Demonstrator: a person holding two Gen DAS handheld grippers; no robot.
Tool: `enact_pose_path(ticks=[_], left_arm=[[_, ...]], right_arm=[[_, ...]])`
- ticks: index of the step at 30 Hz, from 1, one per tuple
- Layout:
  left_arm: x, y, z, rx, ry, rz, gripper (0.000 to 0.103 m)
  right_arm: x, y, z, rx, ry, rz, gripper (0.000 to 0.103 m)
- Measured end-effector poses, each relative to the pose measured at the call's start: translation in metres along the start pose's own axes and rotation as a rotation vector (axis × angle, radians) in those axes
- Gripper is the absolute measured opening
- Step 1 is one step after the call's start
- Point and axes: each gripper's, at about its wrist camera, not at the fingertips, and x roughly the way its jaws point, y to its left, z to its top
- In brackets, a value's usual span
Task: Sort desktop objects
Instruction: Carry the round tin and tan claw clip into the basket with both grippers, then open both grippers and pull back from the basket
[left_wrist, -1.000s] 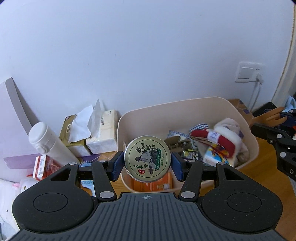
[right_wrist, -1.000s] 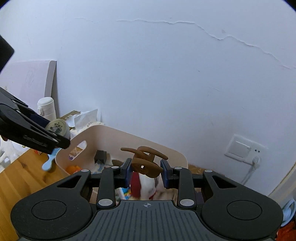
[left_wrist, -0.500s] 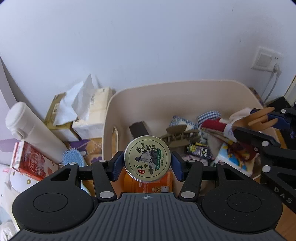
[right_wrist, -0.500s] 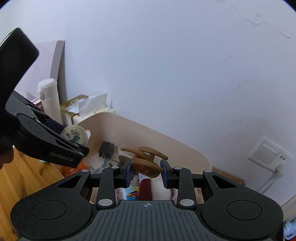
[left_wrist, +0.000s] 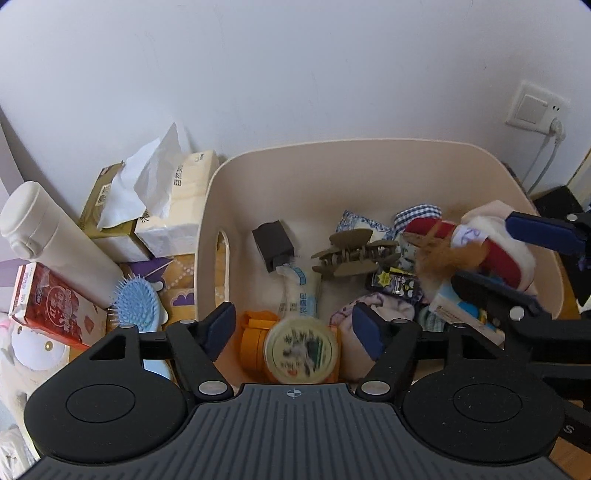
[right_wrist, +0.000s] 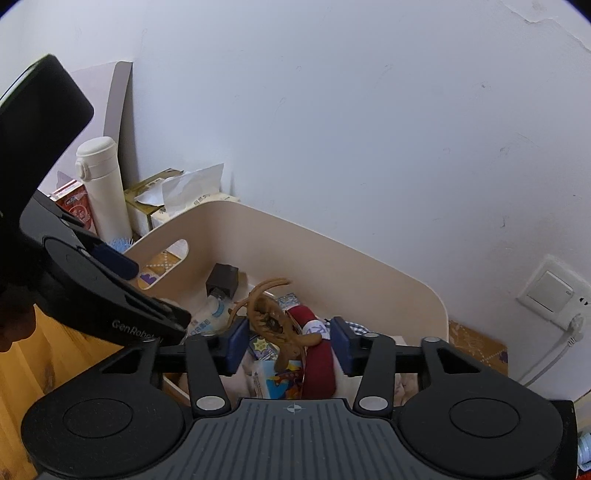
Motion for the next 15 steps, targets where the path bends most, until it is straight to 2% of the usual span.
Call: enact_pose_path(ticks=[2,6,10,15], left_arm=[[-0.005,0.000,-0.001,0.003,-0.006,-0.001,0.072],[-0.020,0.003,-0.004,0.000,-0.020,-0.008,0.074],[-0.042,0.005,-0.014,-0.030,-0.031,-0.016,0.077],[-0.071,0.002,-0.032,-0.015,-0.048,-0.016,0.078]], right_arm=[[-0.004,-0.001,0.001,0.028,-0.003,-0.007,0.065],[-0.020,-0.006,0.000,0.129,-0.018,-0.005,0.084],[-0.037,-0.005,-0.004,0.176,-0.015,-0.053,0.097],[-0.059,-0.003,-0.011,0.243,0.004,-0.089,0.101]])
